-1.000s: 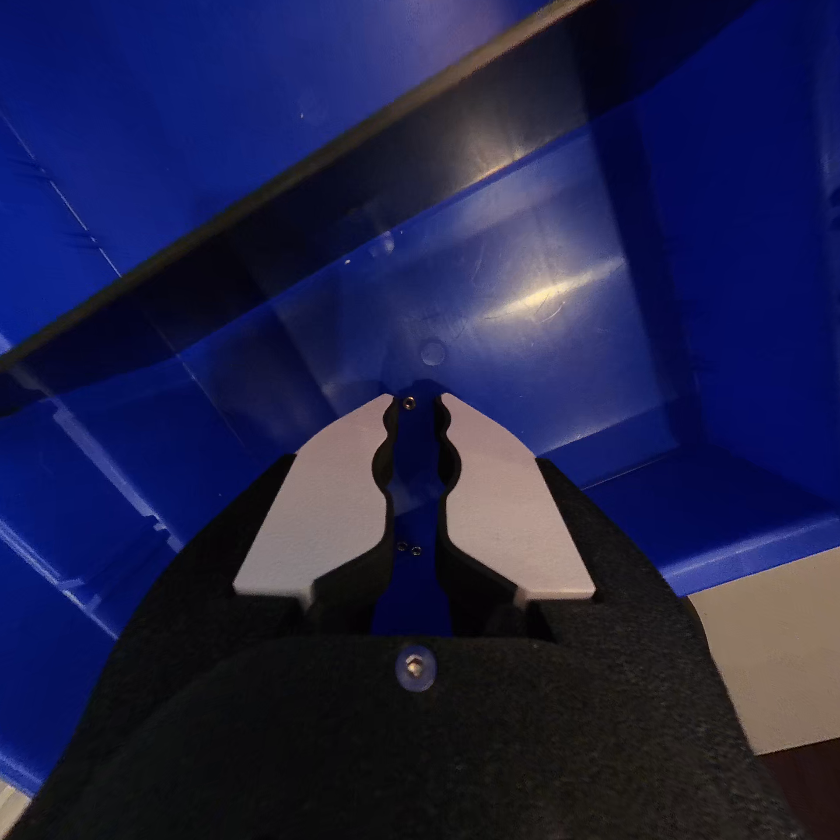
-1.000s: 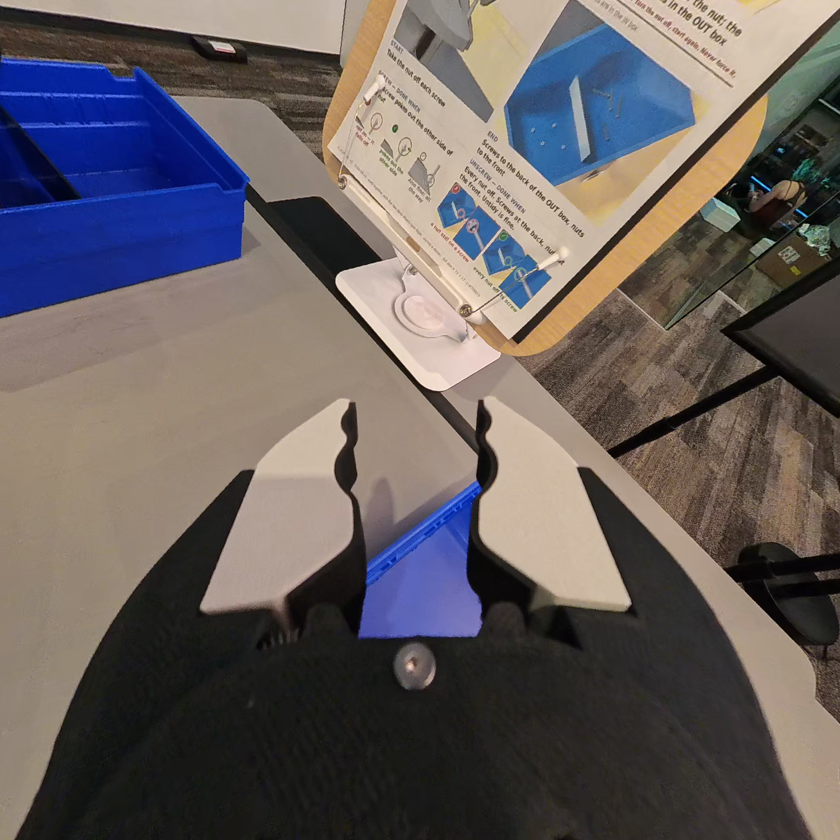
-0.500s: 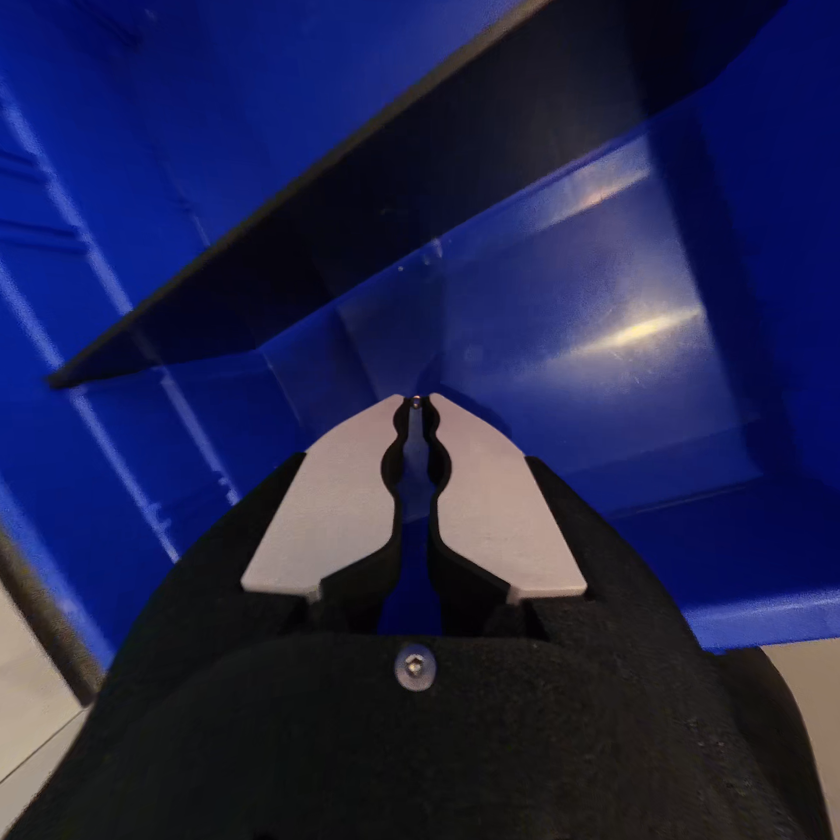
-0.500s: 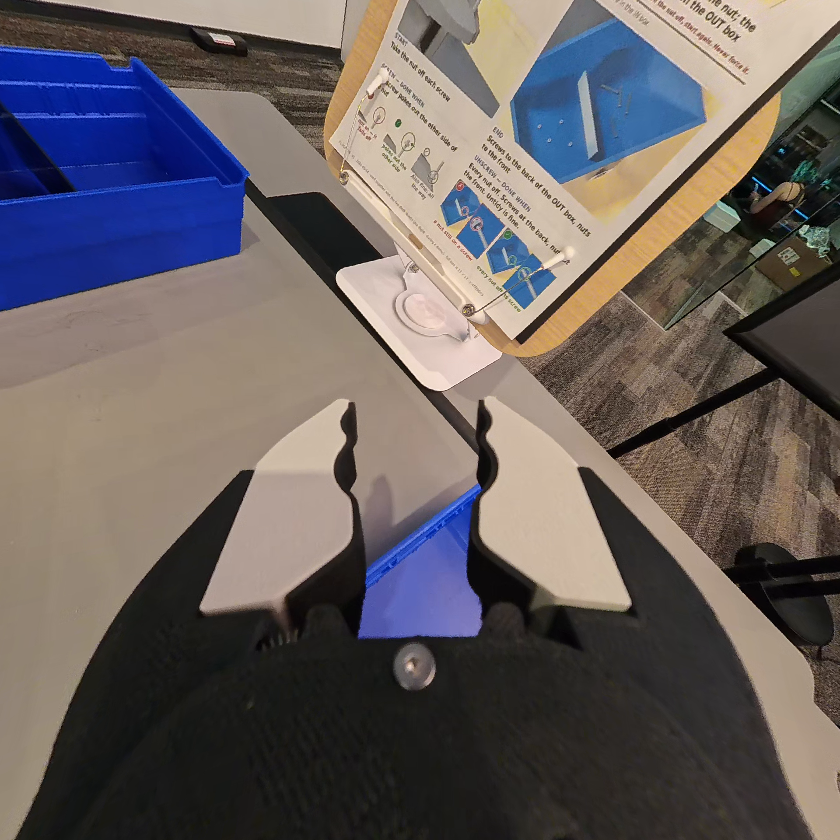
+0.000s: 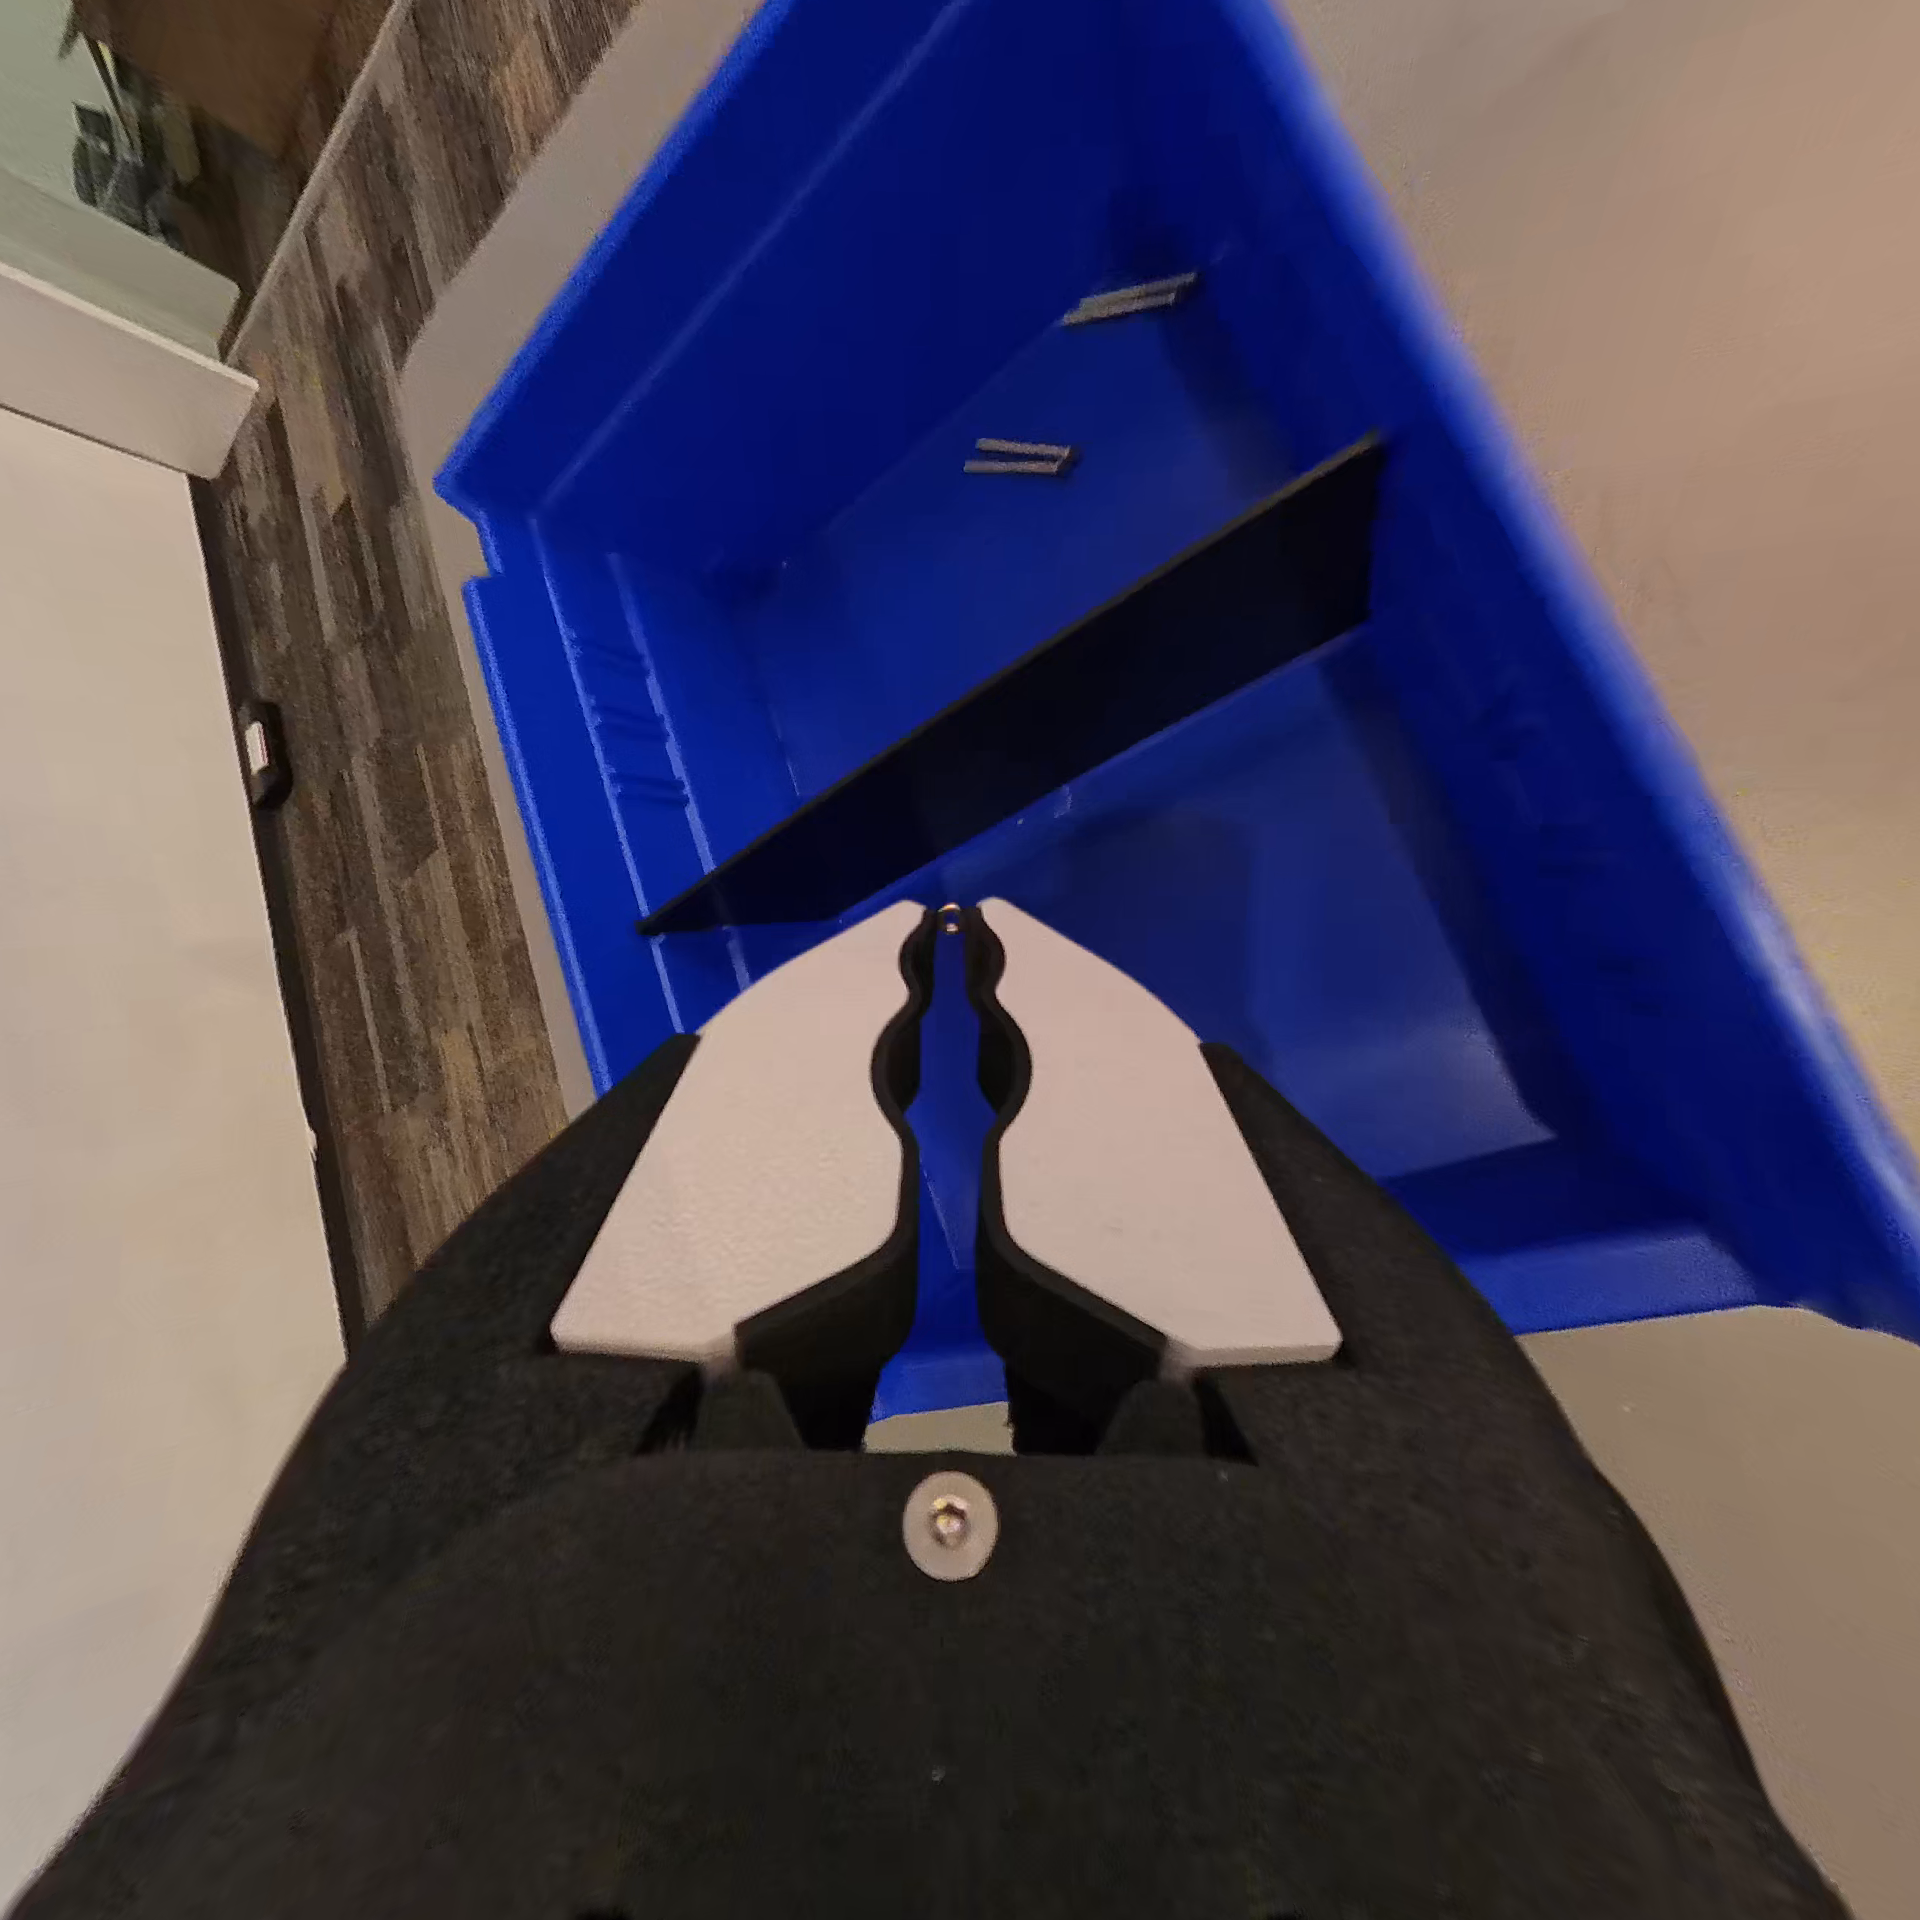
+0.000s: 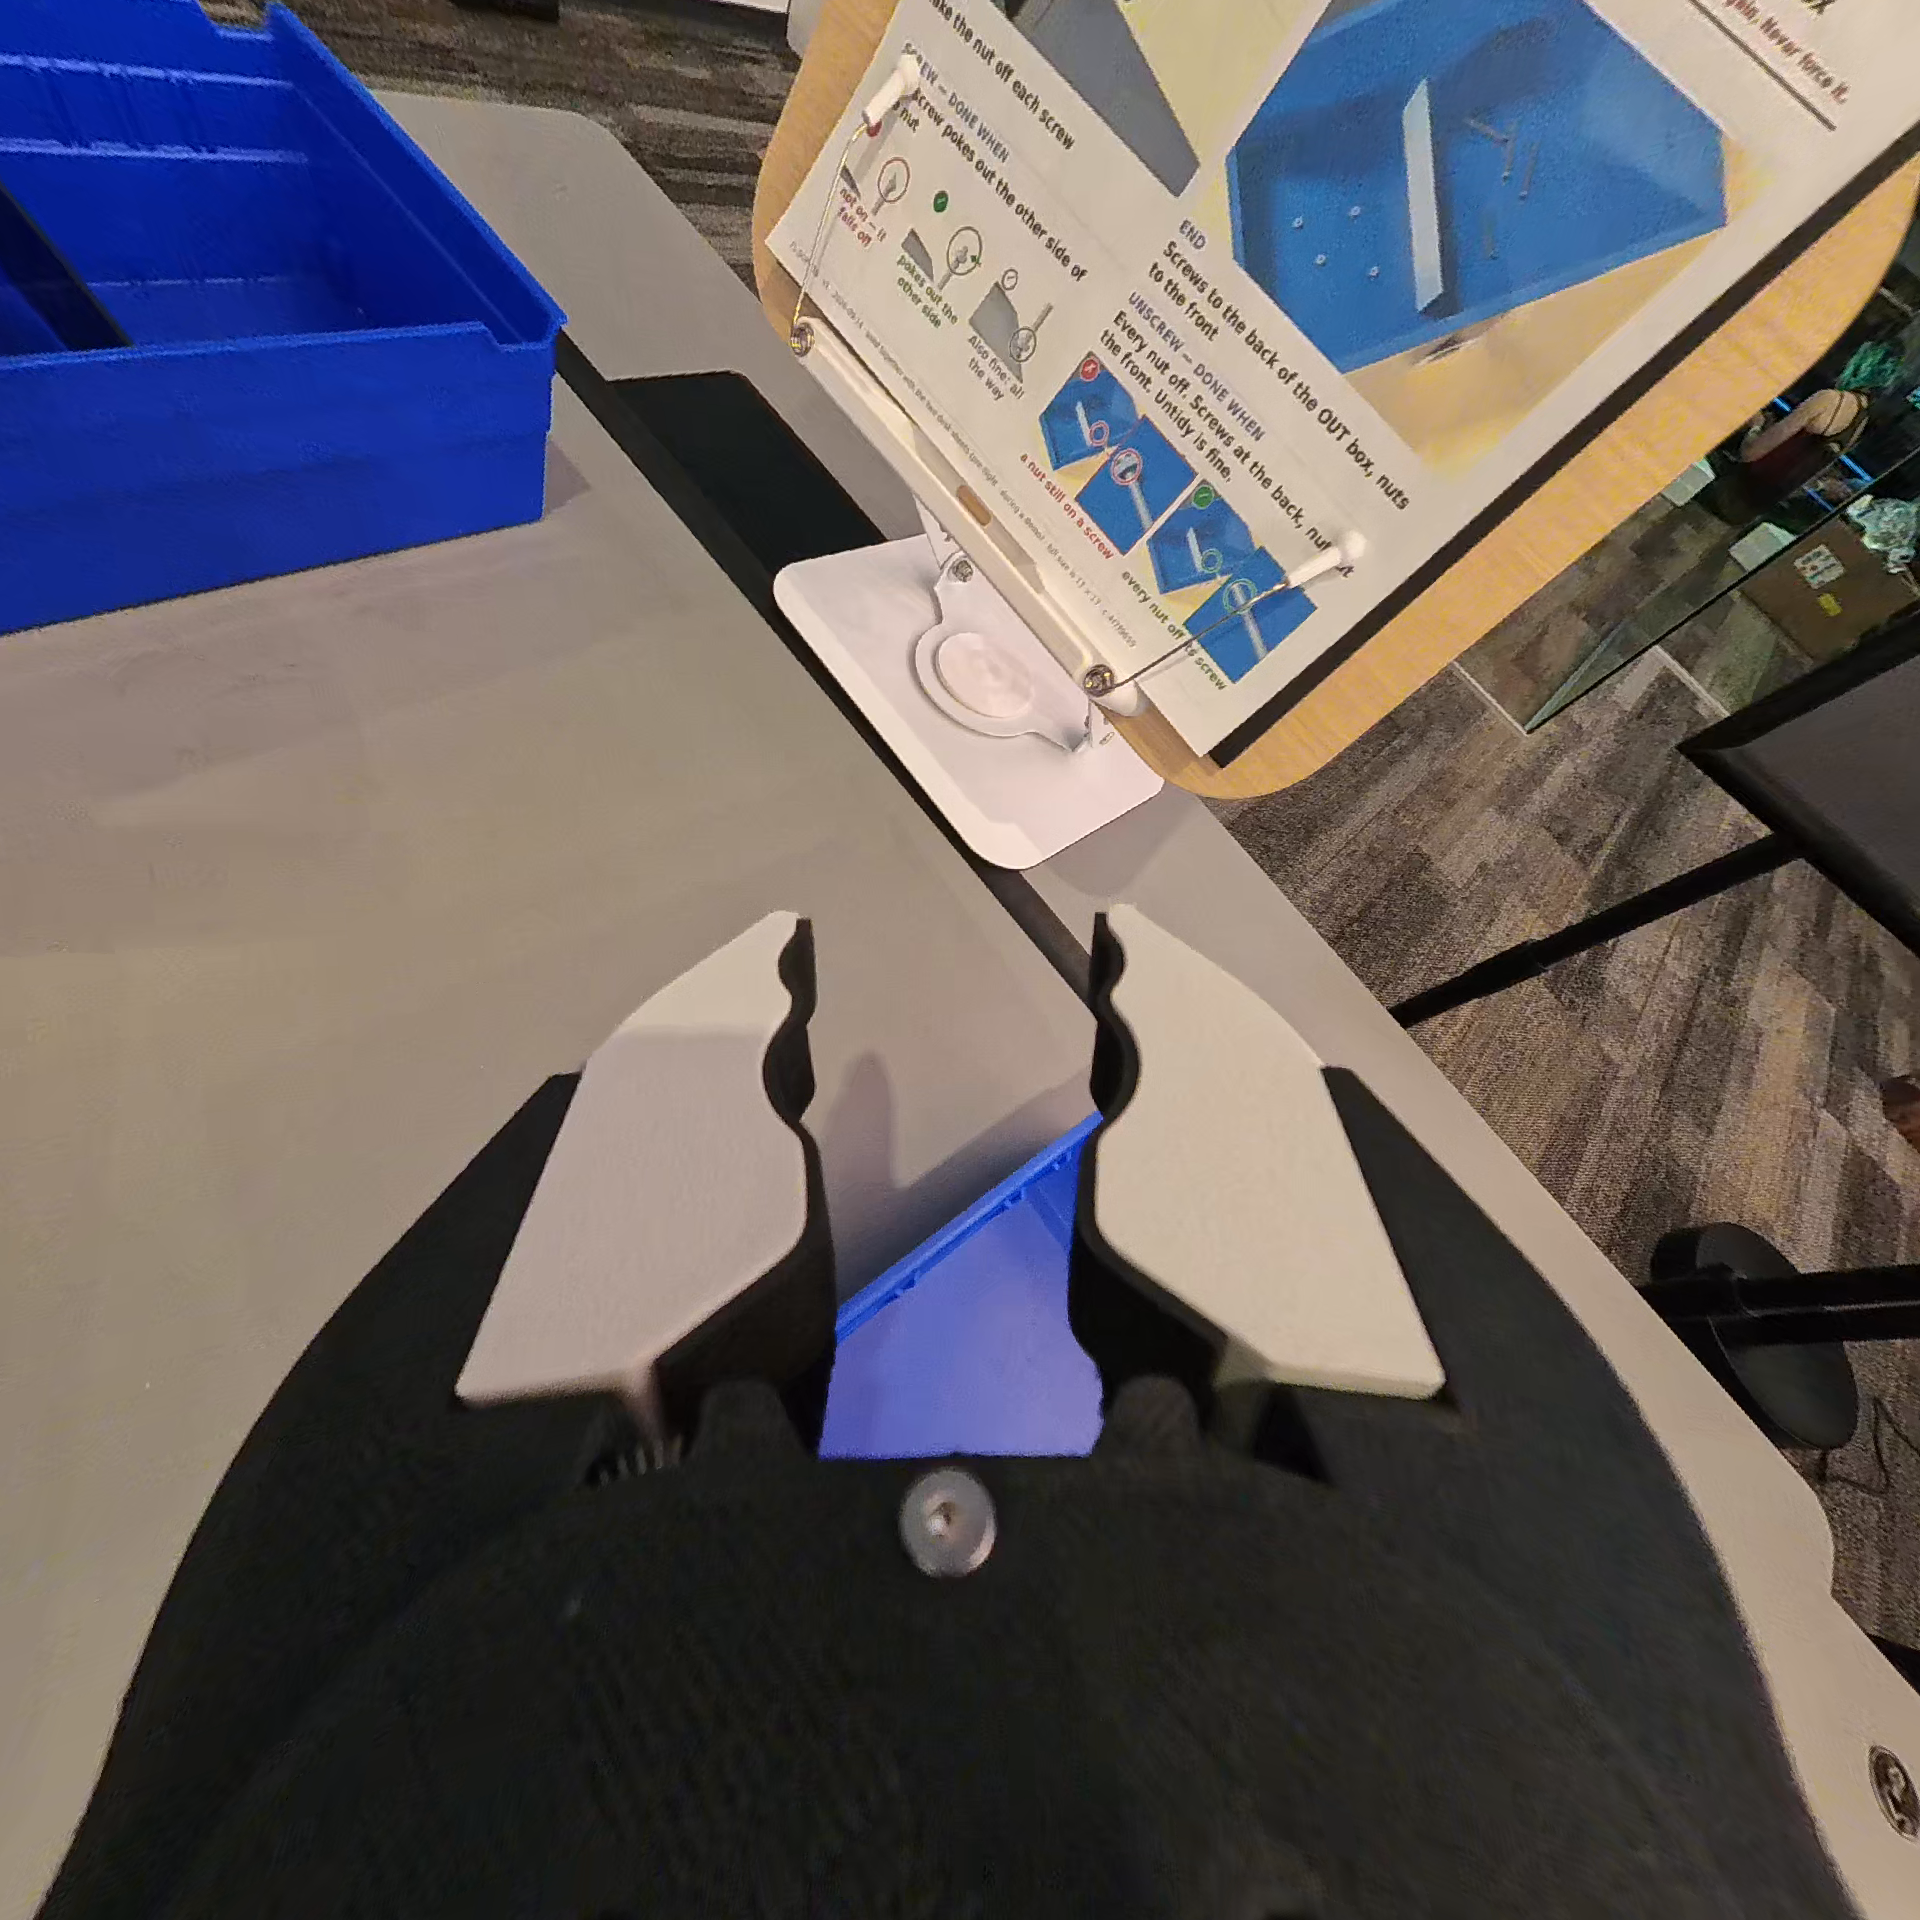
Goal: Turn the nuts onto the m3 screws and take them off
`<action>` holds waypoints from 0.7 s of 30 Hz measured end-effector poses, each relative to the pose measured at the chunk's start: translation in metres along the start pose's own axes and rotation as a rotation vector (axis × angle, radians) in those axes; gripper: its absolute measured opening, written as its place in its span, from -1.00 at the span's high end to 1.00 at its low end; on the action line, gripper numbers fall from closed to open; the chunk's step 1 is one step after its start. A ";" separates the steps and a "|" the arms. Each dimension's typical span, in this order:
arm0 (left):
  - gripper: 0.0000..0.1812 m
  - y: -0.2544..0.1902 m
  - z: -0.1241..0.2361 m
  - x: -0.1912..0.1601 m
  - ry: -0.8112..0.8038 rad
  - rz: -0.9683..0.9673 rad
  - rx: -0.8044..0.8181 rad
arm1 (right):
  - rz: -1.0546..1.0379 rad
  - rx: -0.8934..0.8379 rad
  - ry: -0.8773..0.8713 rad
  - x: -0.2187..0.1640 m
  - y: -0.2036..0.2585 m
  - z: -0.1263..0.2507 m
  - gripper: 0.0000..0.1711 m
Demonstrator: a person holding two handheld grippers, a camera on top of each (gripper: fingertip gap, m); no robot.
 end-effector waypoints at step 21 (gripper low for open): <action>1.00 -0.001 0.044 0.026 -0.077 0.013 -0.072 | -0.031 0.003 0.019 -0.009 -0.008 -0.005 0.39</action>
Point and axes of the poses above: each gripper's, where its closed fingertips meet, z back along the fingers, x out of its top, y = z × x across the jaws, the point moved 9 cm from there along z, back along the fingers, and after that the axes turned 10 degrees about y, right-handed, at the moved point
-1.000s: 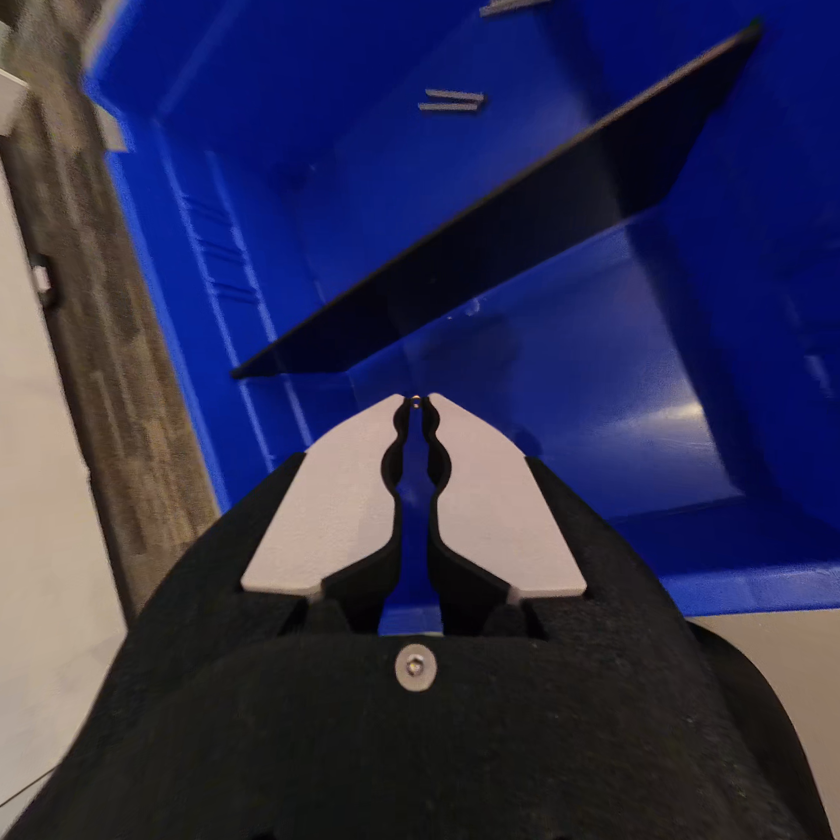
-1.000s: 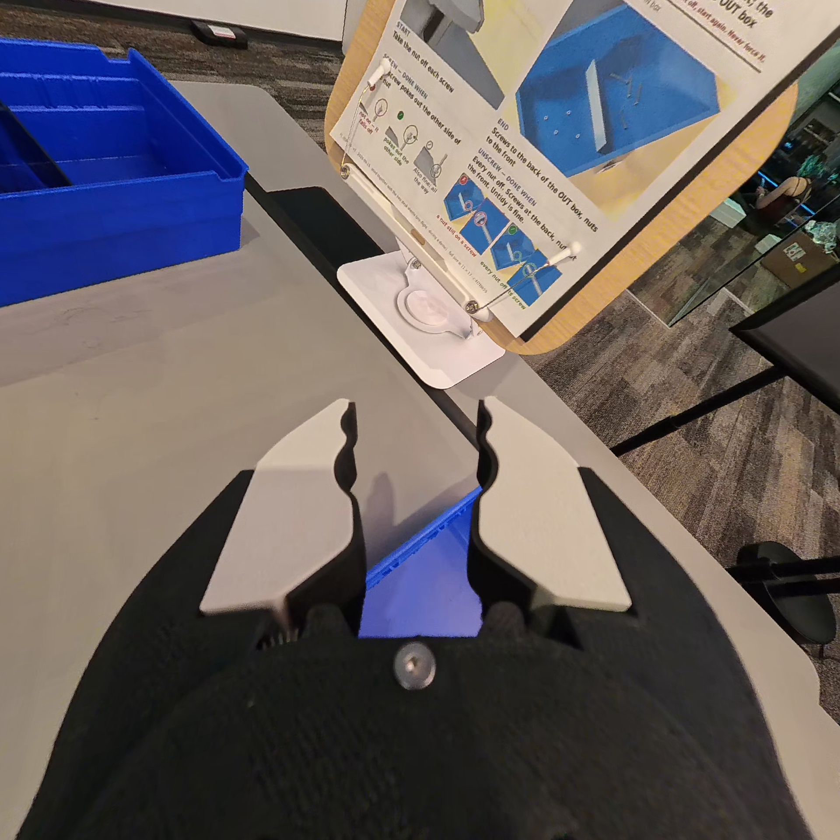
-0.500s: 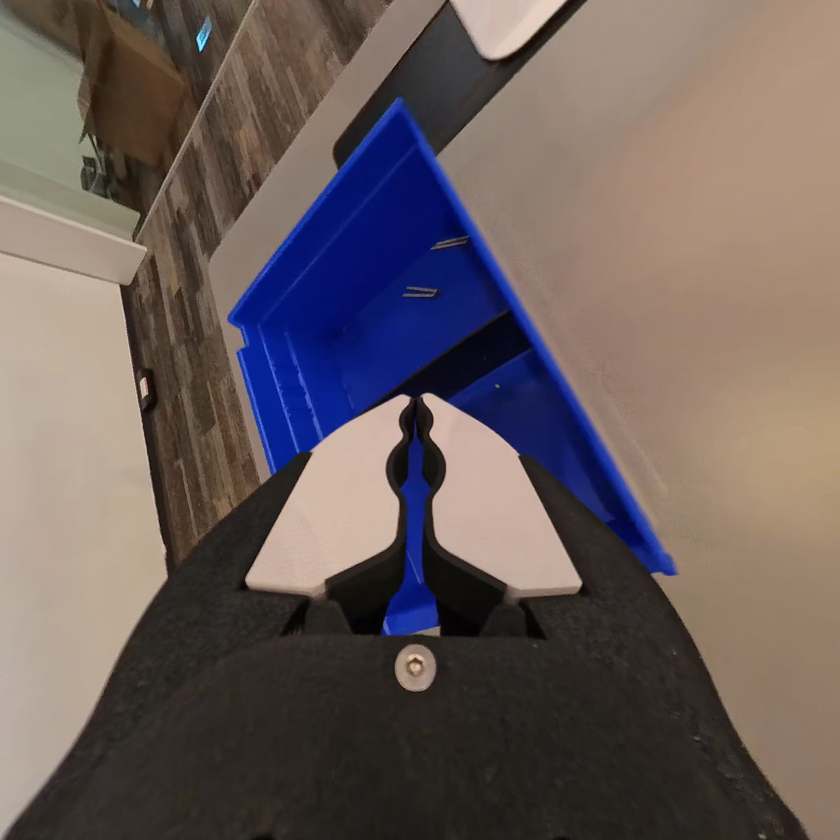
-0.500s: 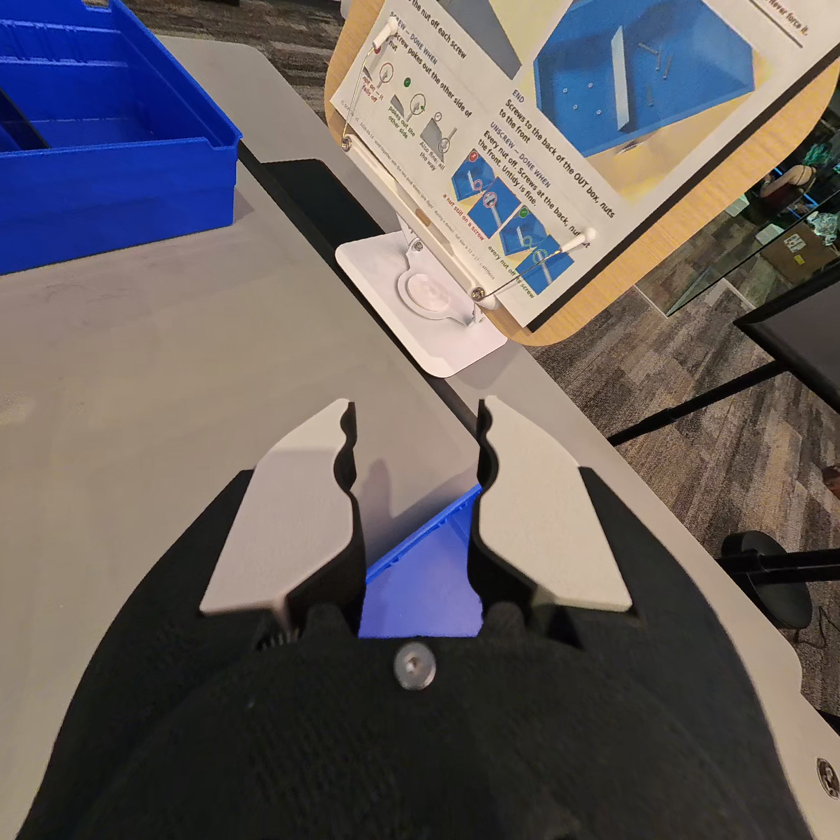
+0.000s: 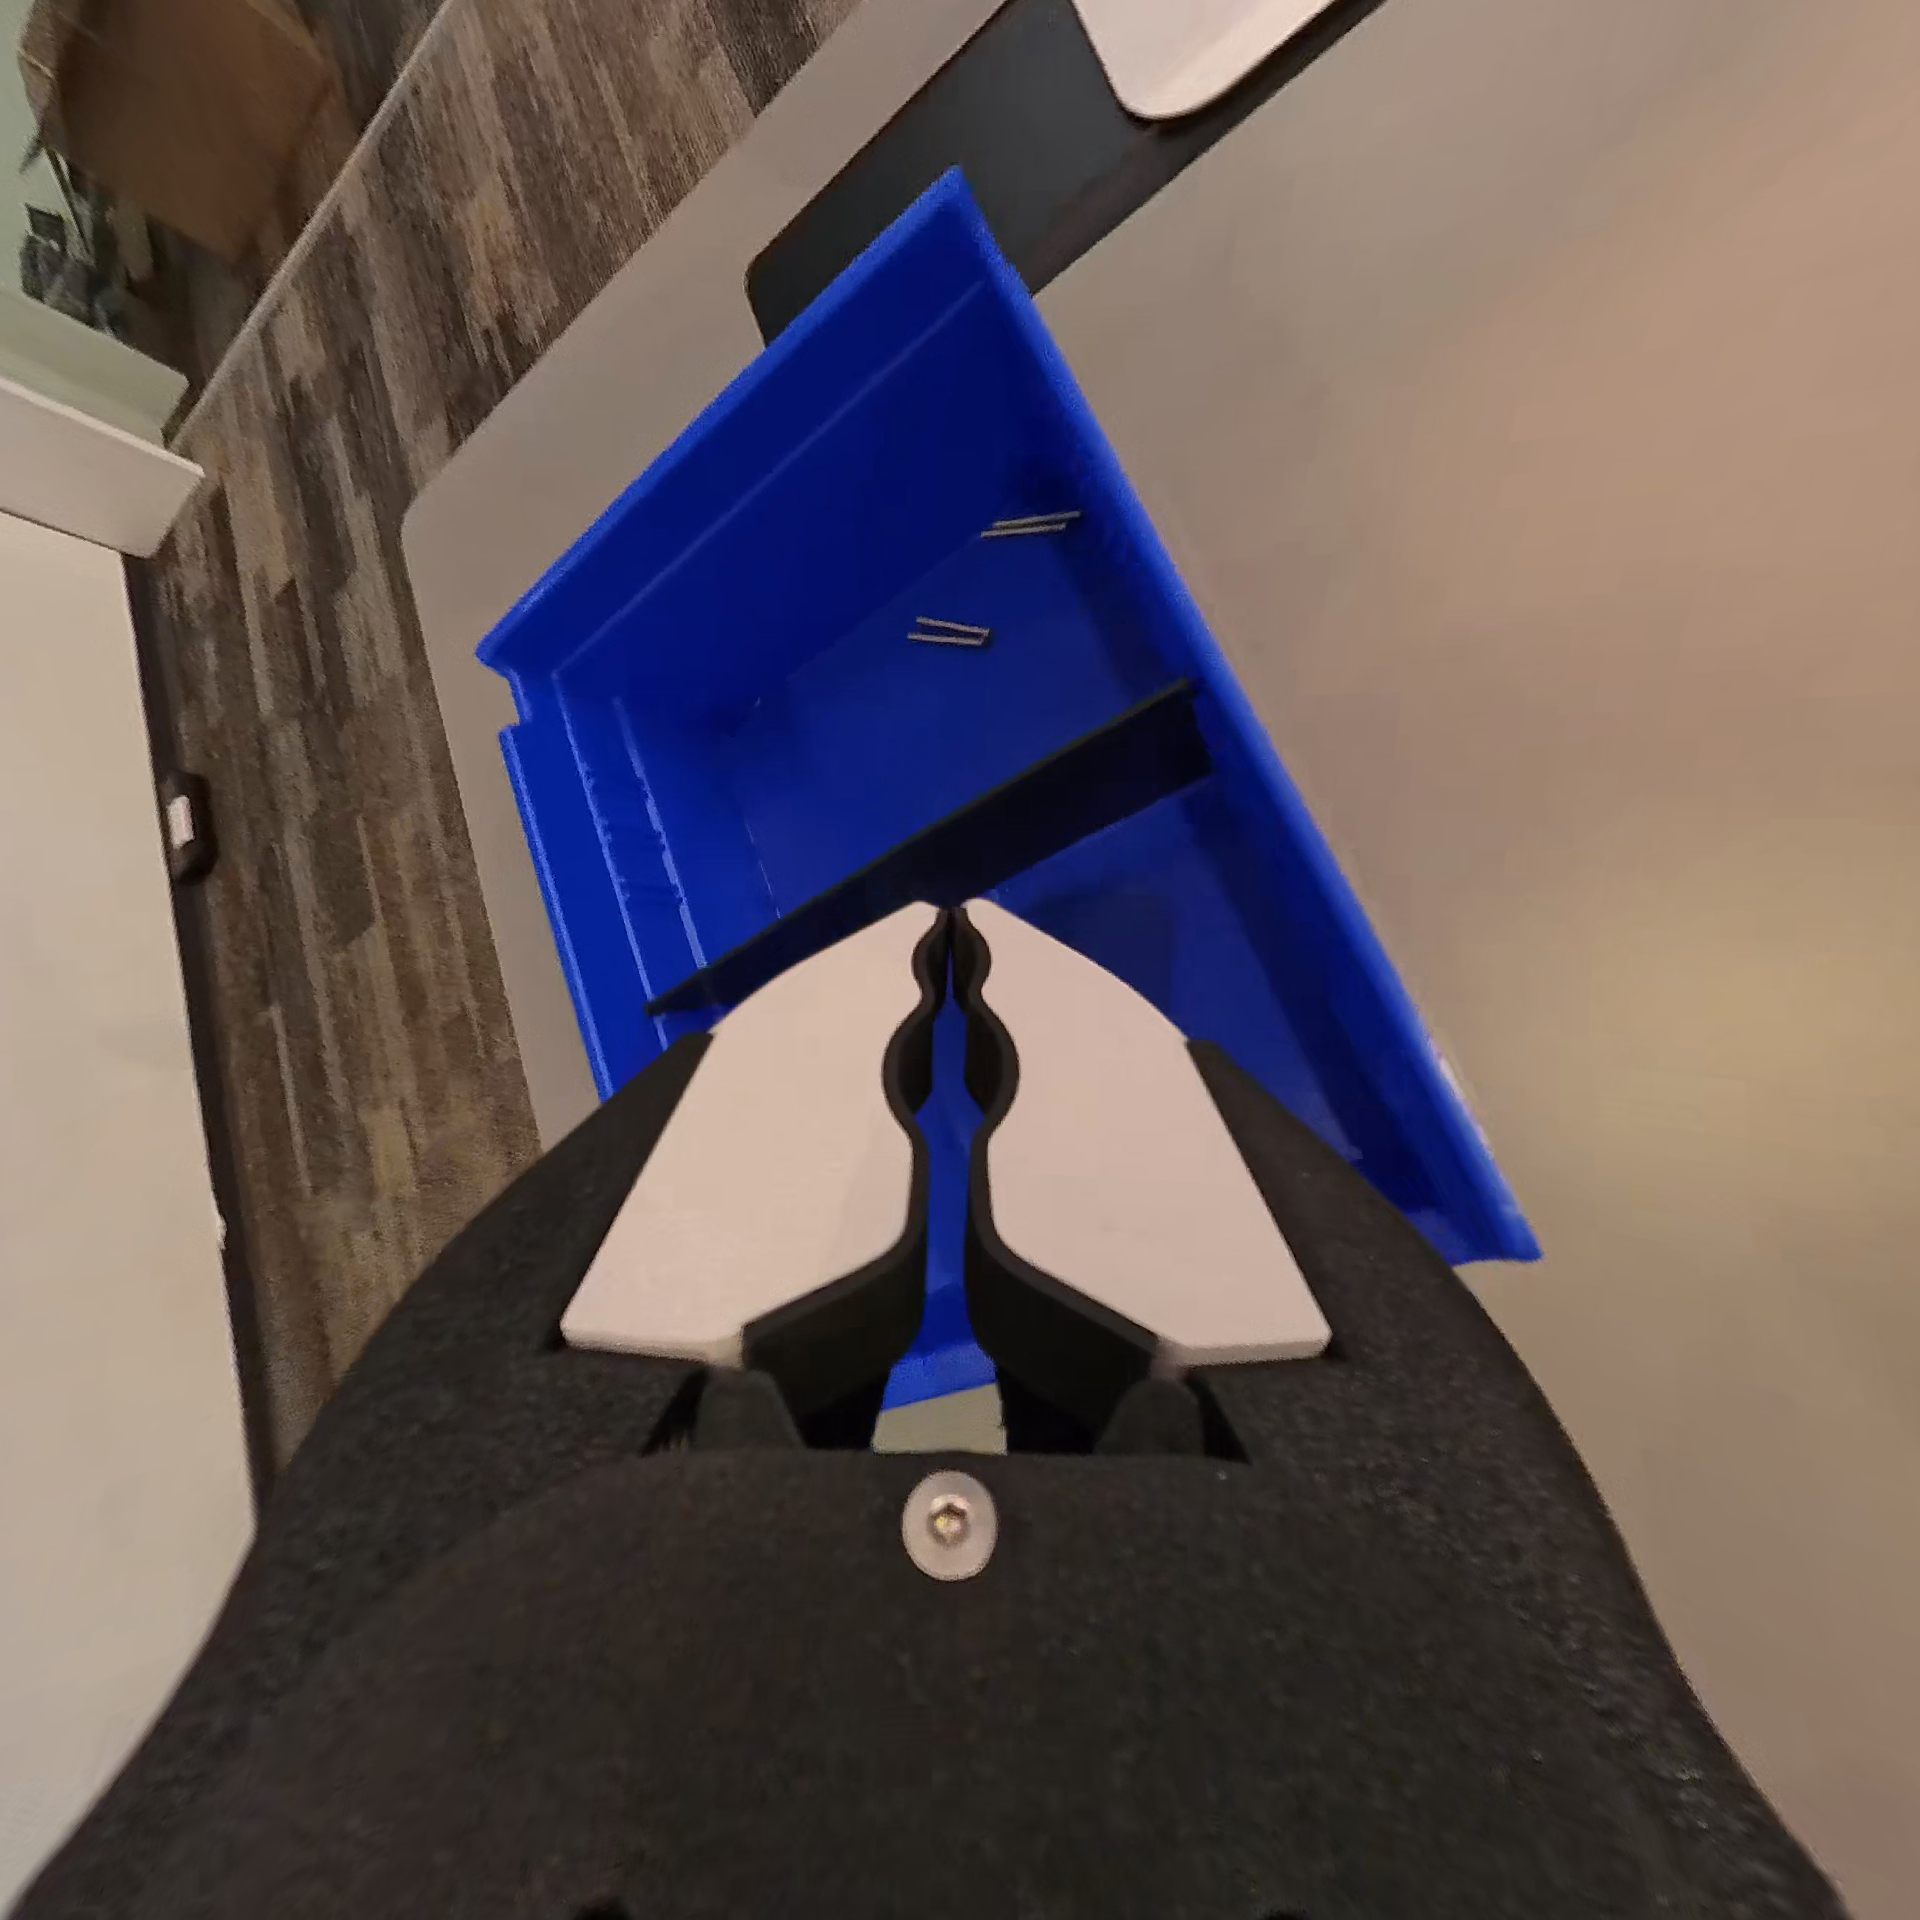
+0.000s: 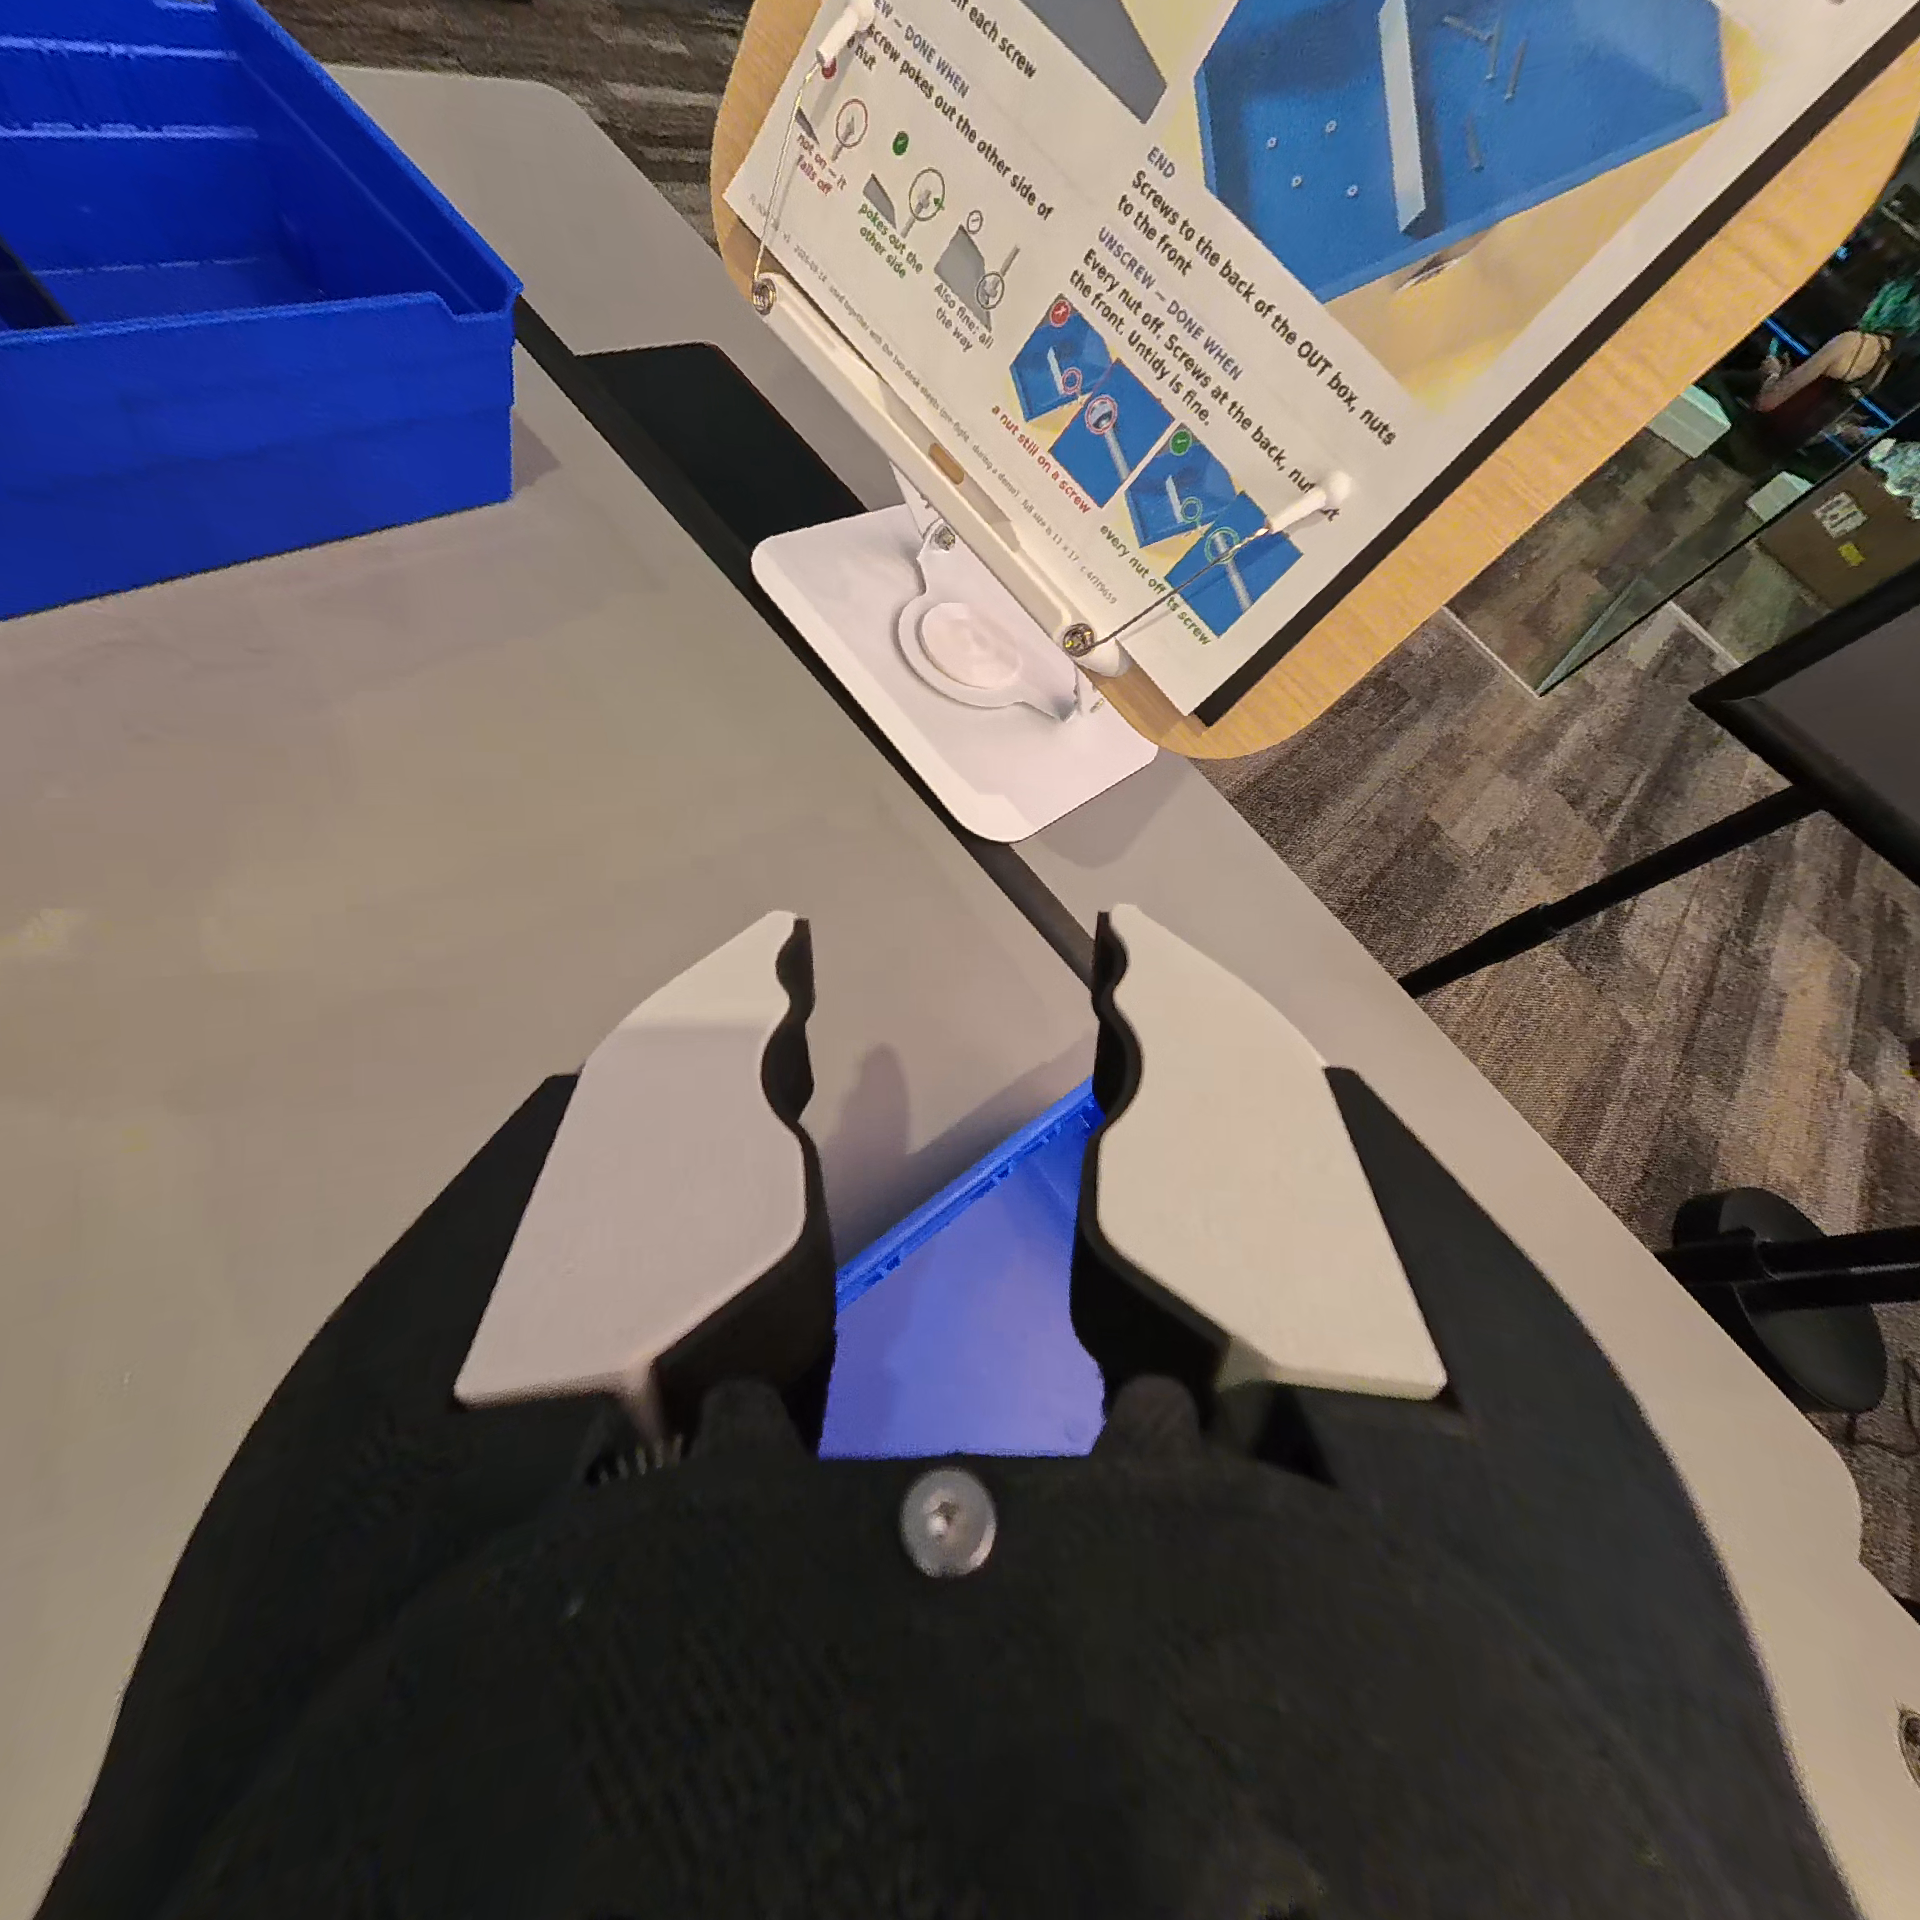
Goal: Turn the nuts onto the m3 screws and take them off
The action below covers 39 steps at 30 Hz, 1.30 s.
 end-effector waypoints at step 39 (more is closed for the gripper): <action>0.99 0.068 -0.056 -0.055 -0.153 -0.049 -0.558 | -0.147 0.208 -0.103 0.006 0.022 -0.028 0.41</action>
Point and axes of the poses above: each gripper's, where its closed fingertips meet, z back along the fingers, x out of its top, y = z × x across the jaws, the point moved 9 cm from there along z, back along the fingers, and after that the axes turned 10 degrees about y, right-handed, at the moved point
